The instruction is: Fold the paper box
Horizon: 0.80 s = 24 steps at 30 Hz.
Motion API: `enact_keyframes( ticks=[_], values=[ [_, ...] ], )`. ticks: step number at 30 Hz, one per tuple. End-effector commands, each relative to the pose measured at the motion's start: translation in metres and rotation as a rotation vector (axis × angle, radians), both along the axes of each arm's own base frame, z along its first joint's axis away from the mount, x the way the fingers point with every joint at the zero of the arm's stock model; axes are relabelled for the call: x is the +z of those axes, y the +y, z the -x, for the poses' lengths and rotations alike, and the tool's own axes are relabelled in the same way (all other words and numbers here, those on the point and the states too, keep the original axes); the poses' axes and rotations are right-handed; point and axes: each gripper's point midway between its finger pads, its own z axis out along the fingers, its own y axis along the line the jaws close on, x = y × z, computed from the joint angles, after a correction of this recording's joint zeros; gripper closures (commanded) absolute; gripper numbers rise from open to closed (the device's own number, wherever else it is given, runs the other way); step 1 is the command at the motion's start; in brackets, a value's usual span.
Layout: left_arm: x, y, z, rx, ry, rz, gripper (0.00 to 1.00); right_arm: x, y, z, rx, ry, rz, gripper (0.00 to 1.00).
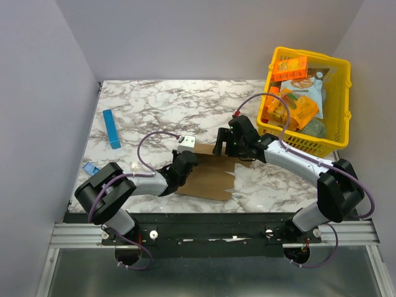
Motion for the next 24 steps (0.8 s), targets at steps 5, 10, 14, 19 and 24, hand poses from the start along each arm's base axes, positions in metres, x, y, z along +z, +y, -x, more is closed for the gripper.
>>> enact_keyframes(
  ticks=[5, 10, 14, 19, 24],
  values=[
    [-0.004, 0.012, 0.009, 0.015, 0.007, -0.066, 1.00, 0.006, 0.021, -0.007, -0.016, -0.001, -0.123, 0.21],
    [-0.004, 0.011, 0.009, 0.012, 0.006, -0.069, 1.00, -0.002, 0.022, -0.003, -0.032, 0.031, -0.177, 0.25],
    [-0.004, 0.012, 0.009, 0.013, 0.006, -0.074, 1.00, -0.005, 0.019, 0.000, -0.062, 0.038, -0.245, 0.32],
    [-0.005, 0.010, 0.009, 0.010, 0.006, -0.080, 1.00, -0.002, 0.017, -0.004, -0.077, 0.025, -0.296, 0.37],
    [-0.005, 0.010, 0.009, 0.008, 0.007, -0.086, 1.00, 0.003, 0.016, -0.006, -0.081, -0.001, -0.328, 0.47]
  ],
)
